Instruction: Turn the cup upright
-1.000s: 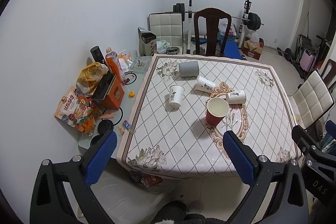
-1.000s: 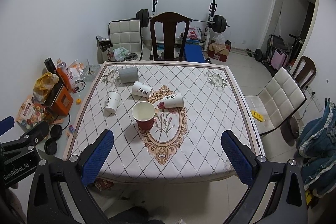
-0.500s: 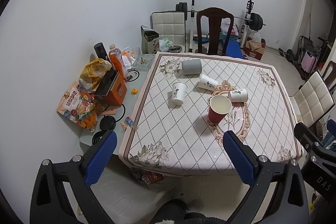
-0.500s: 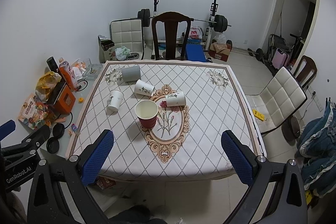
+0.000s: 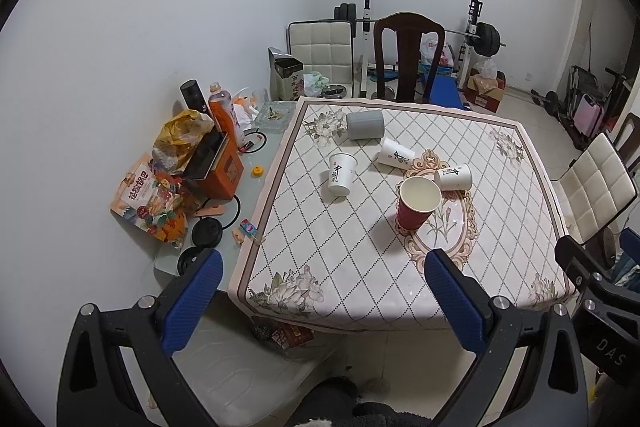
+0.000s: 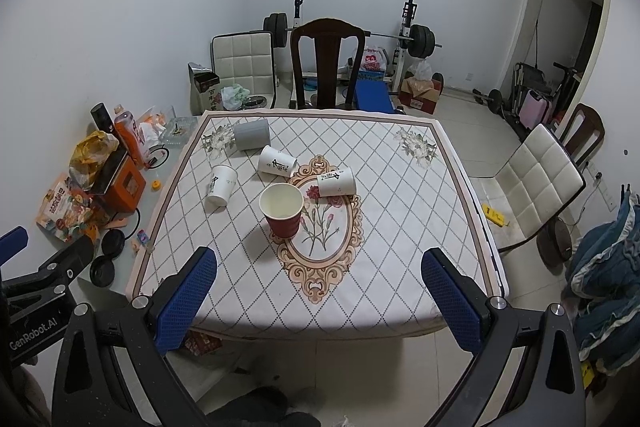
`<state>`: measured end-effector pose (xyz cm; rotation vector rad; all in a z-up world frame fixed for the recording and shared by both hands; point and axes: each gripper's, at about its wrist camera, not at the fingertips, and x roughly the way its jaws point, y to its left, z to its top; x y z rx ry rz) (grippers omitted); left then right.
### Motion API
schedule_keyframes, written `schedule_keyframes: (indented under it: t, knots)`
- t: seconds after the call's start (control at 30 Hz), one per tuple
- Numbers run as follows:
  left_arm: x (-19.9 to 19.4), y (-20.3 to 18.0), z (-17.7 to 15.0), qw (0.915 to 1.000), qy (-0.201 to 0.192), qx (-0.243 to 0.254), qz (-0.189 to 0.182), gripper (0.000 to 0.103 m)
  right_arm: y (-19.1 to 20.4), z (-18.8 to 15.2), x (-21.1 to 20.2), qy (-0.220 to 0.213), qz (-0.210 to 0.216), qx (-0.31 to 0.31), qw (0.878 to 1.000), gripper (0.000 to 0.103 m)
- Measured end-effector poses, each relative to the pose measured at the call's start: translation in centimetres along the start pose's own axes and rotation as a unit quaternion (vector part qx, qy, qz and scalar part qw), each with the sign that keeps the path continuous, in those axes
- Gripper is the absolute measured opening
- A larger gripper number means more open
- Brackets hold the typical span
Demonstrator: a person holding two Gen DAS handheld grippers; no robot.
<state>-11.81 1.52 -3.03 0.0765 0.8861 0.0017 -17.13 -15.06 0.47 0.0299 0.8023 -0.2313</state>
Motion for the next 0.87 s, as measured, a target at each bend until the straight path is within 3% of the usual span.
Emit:
schedule_keyframes:
  t: [0.87]
  knots:
    - [-0.07,-0.12,-0.25,1.0,0.003,0.002,-0.001,0.103,0.05,-0.59,-0.26,0.003,0.003,0.003,1.0,0.103]
